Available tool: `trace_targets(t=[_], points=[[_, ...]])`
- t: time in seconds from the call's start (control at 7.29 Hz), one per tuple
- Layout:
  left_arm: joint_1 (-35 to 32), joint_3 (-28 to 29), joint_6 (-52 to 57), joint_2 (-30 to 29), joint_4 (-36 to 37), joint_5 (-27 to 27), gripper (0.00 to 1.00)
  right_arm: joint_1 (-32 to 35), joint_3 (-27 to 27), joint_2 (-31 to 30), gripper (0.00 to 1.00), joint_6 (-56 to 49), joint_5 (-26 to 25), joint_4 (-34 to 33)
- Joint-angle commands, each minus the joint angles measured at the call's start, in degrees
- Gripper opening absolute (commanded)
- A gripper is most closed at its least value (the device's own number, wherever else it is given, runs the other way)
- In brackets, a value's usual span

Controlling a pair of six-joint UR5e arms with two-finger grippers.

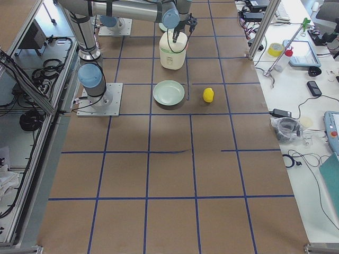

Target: Press rice cooker button

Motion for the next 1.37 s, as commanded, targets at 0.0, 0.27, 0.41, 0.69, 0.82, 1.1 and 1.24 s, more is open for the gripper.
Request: trace_targets(t=[0.0, 0.27, 0.41, 0.69, 0.82, 1.1, 1.24], points=[[0.0, 0.0, 0.0, 0.0, 0.0, 0.0, 1.0, -0.1, -6.1, -0.8, 1.0, 3.3, -2.7, 2.3], [0.0, 0.0, 0.0, 0.0, 0.0, 0.0, 1.0, -1.5, -12.8, -0.8, 1.0, 1.8, -6.6, 9.1], [0.0, 0.0, 0.0, 0.0, 0.0, 0.0, 1.0, -2.5, -13.6, -1.0, 1.0, -1.6, -6.8, 9.2], [0.0, 0.0, -0.1, 0.0, 0.0, 0.0, 1.0, -5.0, -13.6, -1.5, 1.0, -6.9, -8.8, 9.4], [0.0, 0.0, 0.0, 0.0, 0.0, 0.0, 1.0, -5.4, -13.6, -1.8, 1.0, -9.3, -10.8, 9.8], [0.0, 0.0, 0.0, 0.0, 0.0, 0.0, 1.0, -7.7, -13.6, -2.3, 1.0, -12.7, -11.4, 11.2], [0.0, 0.0, 0.0, 0.0, 0.0, 0.0, 1.0, -8.8, -13.5, -2.7, 1.0, -14.1, -11.4, 13.4]])
